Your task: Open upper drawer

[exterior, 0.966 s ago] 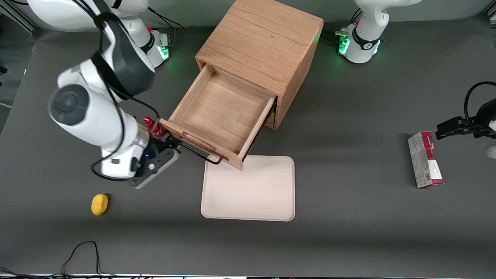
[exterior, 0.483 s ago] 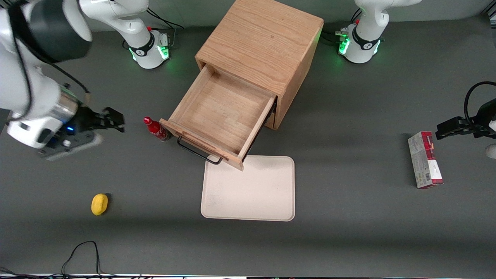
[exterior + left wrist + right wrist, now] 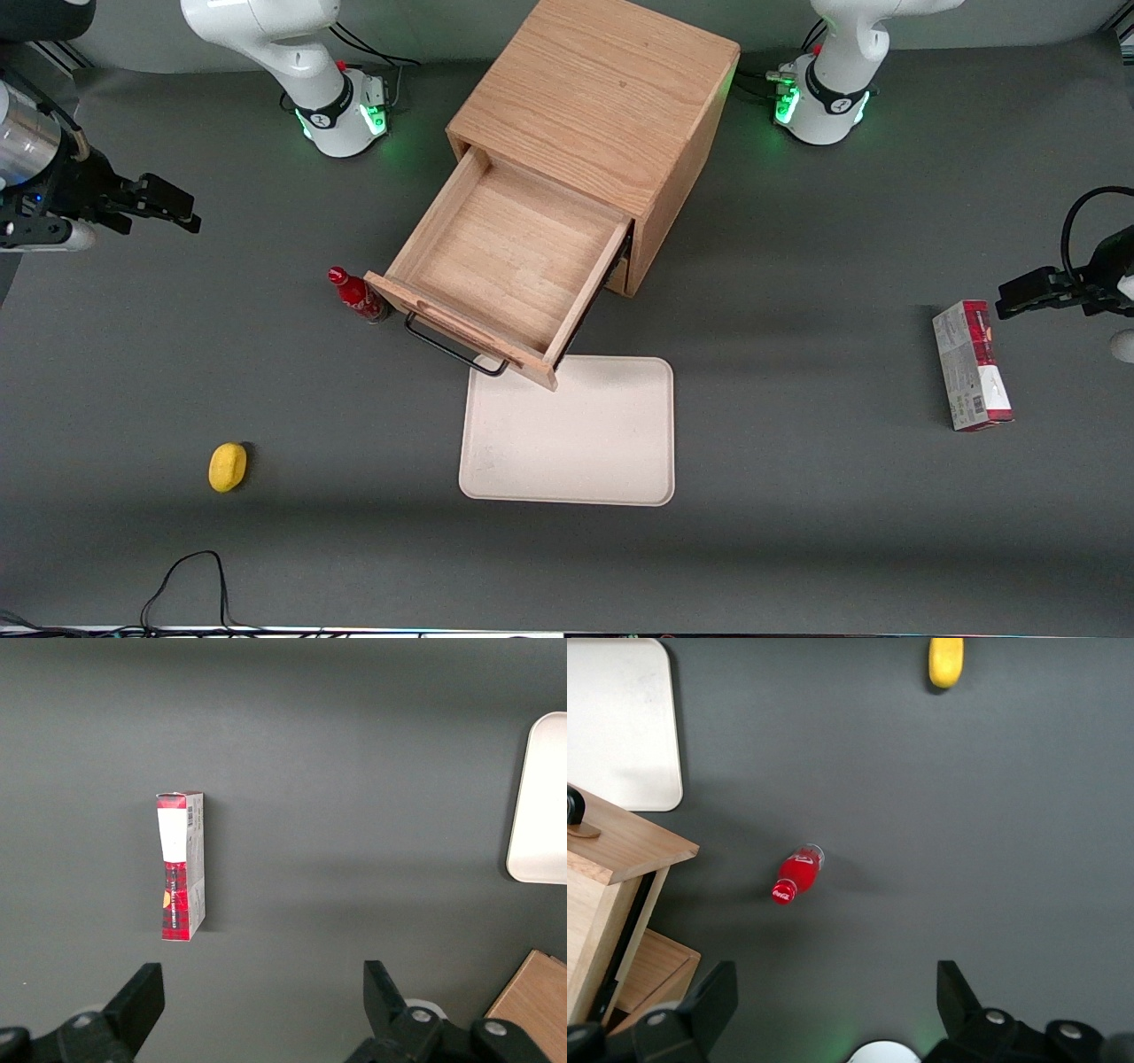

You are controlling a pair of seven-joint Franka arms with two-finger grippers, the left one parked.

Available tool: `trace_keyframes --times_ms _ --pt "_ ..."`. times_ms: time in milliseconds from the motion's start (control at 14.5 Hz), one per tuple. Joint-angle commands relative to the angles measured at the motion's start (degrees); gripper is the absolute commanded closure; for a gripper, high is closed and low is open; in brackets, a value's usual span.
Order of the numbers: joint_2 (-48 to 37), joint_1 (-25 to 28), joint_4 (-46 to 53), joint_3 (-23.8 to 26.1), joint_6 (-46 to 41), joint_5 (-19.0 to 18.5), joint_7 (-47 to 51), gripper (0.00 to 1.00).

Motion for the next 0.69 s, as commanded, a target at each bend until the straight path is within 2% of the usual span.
trace_keyframes --times_ms 0,621 --pt "-2.2 0.5 -1.3 -0.4 -0.2 0.9 3.1 0.0" --pt "0.6 0.3 0.3 -0.4 2.6 0.1 3.7 0.0"
